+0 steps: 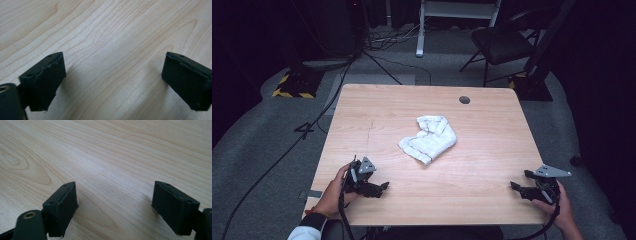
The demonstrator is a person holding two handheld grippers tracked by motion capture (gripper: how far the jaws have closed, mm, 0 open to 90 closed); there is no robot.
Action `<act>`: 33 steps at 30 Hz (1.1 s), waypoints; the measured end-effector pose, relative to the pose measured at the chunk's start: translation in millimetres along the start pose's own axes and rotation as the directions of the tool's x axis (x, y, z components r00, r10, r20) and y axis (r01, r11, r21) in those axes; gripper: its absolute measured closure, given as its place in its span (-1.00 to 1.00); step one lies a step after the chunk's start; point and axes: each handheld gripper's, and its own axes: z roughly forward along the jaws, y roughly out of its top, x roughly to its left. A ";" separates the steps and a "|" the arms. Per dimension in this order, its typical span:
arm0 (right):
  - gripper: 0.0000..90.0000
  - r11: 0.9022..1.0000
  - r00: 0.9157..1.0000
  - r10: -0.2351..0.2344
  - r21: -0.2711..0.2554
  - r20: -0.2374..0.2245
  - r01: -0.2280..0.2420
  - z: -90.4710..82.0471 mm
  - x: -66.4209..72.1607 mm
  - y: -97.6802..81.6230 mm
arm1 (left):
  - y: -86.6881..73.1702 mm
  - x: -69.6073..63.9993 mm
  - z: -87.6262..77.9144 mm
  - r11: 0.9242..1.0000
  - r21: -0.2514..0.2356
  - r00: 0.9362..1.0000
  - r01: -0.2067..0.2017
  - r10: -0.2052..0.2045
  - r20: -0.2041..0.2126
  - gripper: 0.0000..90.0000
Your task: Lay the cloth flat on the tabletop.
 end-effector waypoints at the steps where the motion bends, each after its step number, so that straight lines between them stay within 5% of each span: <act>1: -0.55 1.000 1.000 -0.002 0.000 0.002 0.002 0.0 0.1 0.0 | 2.0 1.0 2.3 1.000 0.003 1.000 -0.003 0.003 0.006 -0.99; 5: -0.55 1.000 1.000 -0.005 -0.002 0.001 0.005 0.1 0.0 0.0 | 5.4 0.9 5.3 1.000 0.010 1.000 0.001 -0.001 0.008 -1.00; 12: -0.55 1.000 1.000 -0.003 -0.001 0.000 0.003 0.3 -0.1 0.2 | 18.2 -2.0 15.8 0.997 0.007 0.995 -0.075 0.074 0.064 -0.98; 17: -0.55 1.000 1.000 0.003 0.000 0.000 -0.003 0.4 -0.1 0.4 | 34.6 -1.1 25.0 0.996 -0.013 0.994 -0.087 0.087 0.068 -0.54; 19: -0.55 1.000 1.000 0.002 -0.001 0.000 -0.002 0.4 0.0 0.4 | 42.0 -2.2 31.2 0.994 -0.015 0.992 -0.108 0.109 0.071 -0.67; 21: -0.54 1.000 1.000 0.000 -0.002 0.000 0.000 0.4 -0.1 0.3 | 49.4 -2.3 33.4 0.995 -0.042 0.992 -0.094 0.097 0.080 -0.51; 23: -0.53 1.000 1.000 -0.003 -0.001 -0.001 0.003 0.1 -0.2 0.2 | 57.8 -2.6 35.5 0.992 -0.071 0.993 -0.102 0.105 0.045 -0.53; 25: -0.53 1.000 1.000 -0.004 -0.002 -0.002 0.004 0.1 -0.1 0.1 | 68.3 0.5 39.8 0.994 -0.078 0.994 -0.080 0.085 0.065 -0.43; 26: -0.53 1.000 1.000 -0.004 -0.002 -0.002 0.004 0.1 -0.1 0.1 | 76.3 1.7 44.0 0.992 -0.081 0.994 -0.094 0.098 0.043 -0.30; 33: -0.53 1.000 1.000 -0.004 -0.002 -0.002 0.004 0.1 -0.2 0.1 | 95.9 16.8 61.3 0.993 -0.069 0.995 -0.098 0.096 -0.033 -0.24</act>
